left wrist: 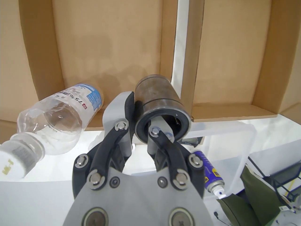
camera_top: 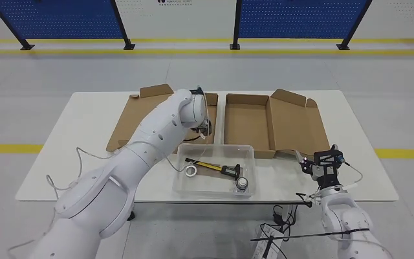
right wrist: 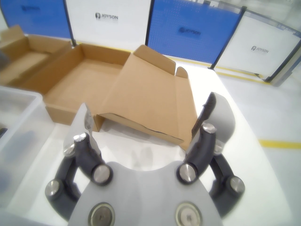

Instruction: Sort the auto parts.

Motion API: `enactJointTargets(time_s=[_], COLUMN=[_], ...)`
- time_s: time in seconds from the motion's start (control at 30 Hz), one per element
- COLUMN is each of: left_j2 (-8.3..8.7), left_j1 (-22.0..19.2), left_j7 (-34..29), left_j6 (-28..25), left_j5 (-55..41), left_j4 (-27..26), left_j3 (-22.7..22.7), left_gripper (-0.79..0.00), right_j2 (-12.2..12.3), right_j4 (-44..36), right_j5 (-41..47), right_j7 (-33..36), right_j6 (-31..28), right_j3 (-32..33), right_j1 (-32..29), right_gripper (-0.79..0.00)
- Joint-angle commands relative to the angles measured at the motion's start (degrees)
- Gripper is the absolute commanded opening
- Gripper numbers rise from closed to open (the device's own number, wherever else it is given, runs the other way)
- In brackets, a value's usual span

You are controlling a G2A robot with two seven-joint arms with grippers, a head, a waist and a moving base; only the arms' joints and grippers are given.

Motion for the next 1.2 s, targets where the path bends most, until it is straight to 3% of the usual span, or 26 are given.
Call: enactJointTargets(time_s=[0.0, 0.47, 1.03, 1.17], left_j2=[-0.47, -3.46, -6.29, -6.86], left_j1=[0.0, -0.9, -1.7, -1.7], left_j7=[0.1, -0.6, -2.4, -2.5], left_j6=[-0.7, -3.0, -6.8, -7.3], left_j5=[-0.2, 0.1, 0.5, 0.9], left_j4=[1.2, 8.9, 14.6, 15.6], left_j3=[0.2, 1.3, 1.7, 1.8], left_gripper=[-0.785, -0.785, -0.785, -0.73], right_j2=[0.0, 0.0, 0.0, 0.0], right_j4=[0.0, 0.0, 0.0, 0.0], right_j5=[0.0, 0.0, 0.0, 0.0], right_j7=[0.0, 0.0, 0.0, 0.0], right_j6=[0.0, 0.0, 0.0, 0.0], right_j3=[0.0, 0.0, 0.0, 0.0], right_j1=[0.0, 0.0, 0.0, 0.0], right_gripper=[0.0, 0.0, 0.0, 0.0])
